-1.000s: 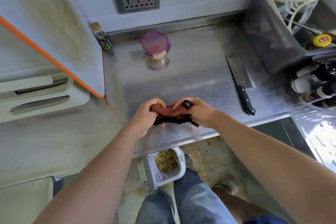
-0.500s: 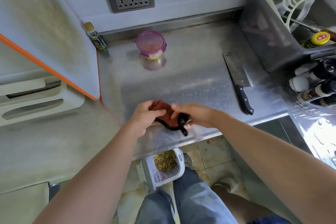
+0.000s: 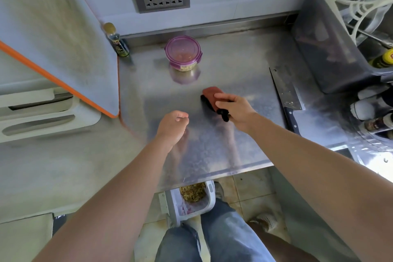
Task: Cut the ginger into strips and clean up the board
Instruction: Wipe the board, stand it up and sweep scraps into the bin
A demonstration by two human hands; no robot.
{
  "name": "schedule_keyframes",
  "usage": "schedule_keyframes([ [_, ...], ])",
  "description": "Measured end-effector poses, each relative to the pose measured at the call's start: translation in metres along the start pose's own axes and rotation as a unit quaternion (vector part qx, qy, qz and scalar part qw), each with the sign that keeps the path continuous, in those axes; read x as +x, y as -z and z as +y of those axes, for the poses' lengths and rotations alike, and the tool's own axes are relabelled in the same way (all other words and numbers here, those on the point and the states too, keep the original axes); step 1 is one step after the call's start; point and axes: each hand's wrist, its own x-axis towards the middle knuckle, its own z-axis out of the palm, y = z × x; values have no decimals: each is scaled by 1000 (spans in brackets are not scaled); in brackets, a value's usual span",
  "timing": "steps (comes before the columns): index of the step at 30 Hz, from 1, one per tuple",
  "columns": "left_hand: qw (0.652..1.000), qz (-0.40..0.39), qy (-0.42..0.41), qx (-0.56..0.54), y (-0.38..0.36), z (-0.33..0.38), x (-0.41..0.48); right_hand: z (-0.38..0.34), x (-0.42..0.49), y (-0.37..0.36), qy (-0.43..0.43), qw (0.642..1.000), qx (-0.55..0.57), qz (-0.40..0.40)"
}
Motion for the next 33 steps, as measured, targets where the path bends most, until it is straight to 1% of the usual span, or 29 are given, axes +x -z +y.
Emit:
schedule_keyframes([
  [2,1000,4,-7,16,-1,5,7,-13,11,-5,21,999,26,0],
  [4,1000,5,-11,25,-2,10,13,-30,23,-10,63,995,77,3],
  [6,999,5,-11,38,-1,15,18,-44,35,-10,85,990,106,-21],
  [7,999,7,-10,43,0,16,20,-46,42,-10,82,992,86,-37],
  [9,999,14,-3,49,2,18,23,-43,55,-7,57,997,-37,-42],
  [11,998,21,3,54,3,17,24,-35,63,-5,41,990,-138,-4],
  [13,998,24,9,60,3,16,26,-35,65,-5,34,983,-175,54],
  [15,998,25,14,61,3,14,26,-36,64,-5,40,966,-240,89],
  [18,997,34,17,69,4,8,25,-22,60,-9,108,920,-369,75],
  [20,996,45,18,78,7,4,21,-6,53,-14,163,896,-412,22],
  [22,992,58,11,110,13,-2,16,10,41,-22,206,870,-442,-77],
  [23,987,62,5,146,17,-5,12,15,33,-28,220,853,-455,-130],
  [26,967,93,-17,235,33,-21,-6,33,1,-43,212,806,-493,-249],
  [29,955,130,-16,265,50,-43,-26,47,-33,-50,202,751,-538,-325],
  [31,949,130,-12,288,59,-57,-40,55,-55,-52,198,729,-550,-355],
  [33,946,119,-19,301,63,-66,-52,65,-74,-53,197,720,-559,-362],
])
